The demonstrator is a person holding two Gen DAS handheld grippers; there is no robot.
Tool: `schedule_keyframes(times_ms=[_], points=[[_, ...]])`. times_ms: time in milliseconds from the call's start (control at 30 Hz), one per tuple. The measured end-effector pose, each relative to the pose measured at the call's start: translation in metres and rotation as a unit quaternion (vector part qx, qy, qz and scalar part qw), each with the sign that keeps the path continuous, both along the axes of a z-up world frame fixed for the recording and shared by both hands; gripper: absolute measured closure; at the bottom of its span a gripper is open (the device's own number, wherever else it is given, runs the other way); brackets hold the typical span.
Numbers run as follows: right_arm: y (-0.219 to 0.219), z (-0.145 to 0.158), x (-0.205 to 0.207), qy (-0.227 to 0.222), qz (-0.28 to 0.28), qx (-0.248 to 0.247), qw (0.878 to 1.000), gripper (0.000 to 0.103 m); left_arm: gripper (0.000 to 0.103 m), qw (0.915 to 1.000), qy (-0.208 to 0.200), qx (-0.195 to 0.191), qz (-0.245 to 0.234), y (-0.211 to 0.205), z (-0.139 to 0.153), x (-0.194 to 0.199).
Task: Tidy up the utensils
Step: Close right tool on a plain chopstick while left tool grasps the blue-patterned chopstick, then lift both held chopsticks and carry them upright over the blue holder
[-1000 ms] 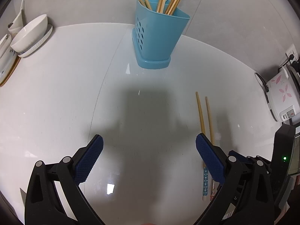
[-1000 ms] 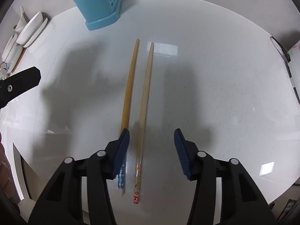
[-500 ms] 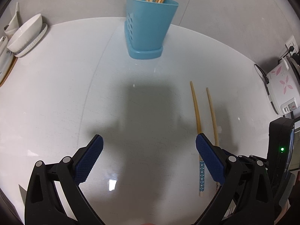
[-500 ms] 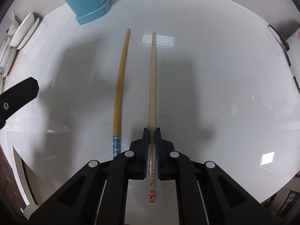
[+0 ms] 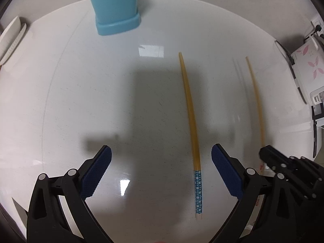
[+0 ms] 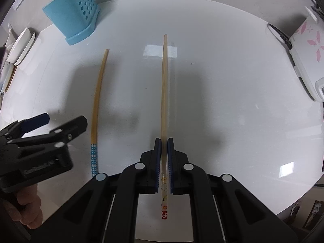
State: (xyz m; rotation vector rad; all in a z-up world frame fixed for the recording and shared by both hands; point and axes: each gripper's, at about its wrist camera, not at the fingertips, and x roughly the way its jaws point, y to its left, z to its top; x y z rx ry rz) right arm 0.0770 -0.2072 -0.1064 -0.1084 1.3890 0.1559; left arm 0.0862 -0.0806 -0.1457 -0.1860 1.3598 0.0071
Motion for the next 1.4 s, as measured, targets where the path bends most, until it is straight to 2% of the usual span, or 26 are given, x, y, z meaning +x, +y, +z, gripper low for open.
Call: schedule_keyframes(times_ms=[333, 433, 500, 533, 600, 667, 867, 1300, 1400], points=[[-0.025, 0.001, 0.001, -0.002, 0.004, 0.002, 1.000, 0.097, 0.024, 0.9990, 0.035, 0.025, -0.012, -0.023, -0.013, 0.005], [-0.032, 0.001, 0.009, -0.002, 0.009, 0.004, 1.000, 0.097, 0.036, 0.9988, 0.040, 0.029, -0.006, -0.026, -0.011, 0.006], [-0.033, 0.002, 0.010, -0.003, 0.013, 0.005, 1.000, 0.097, 0.046, 0.9985, 0.043, 0.034, -0.006, -0.027, -0.009, 0.006], [-0.033, 0.003, 0.011, -0.003, 0.013, 0.006, 1.000, 0.097, 0.056, 0.9984, 0.045, 0.035, -0.006, -0.028, -0.008, 0.006], [-0.034, 0.003, 0.013, -0.003, 0.014, 0.007, 1.000, 0.097, 0.082, 0.9979, 0.050, 0.040, -0.007, -0.033, -0.007, 0.007], [-0.034, 0.003, 0.015, -0.004, 0.016, 0.008, 1.000, 0.097, 0.096, 0.9977, 0.055, 0.037, -0.009, -0.037, -0.006, 0.008], [-0.033, 0.002, 0.017, -0.003, 0.019, 0.012, 1.000, 0.097, 0.096, 0.9985, 0.053, 0.017, -0.001, -0.031, 0.001, 0.007], [-0.016, 0.021, 0.020, -0.025, 0.021, 0.033, 0.999, 0.097, 0.096, 0.9998, 0.003, 0.013, 0.015, -0.009, 0.044, -0.006], [-0.011, 0.028, 0.020, -0.034, 0.022, 0.039, 0.998, 0.097, 0.096, 0.9997, -0.012, 0.015, 0.018, 0.007, 0.048, -0.010]])
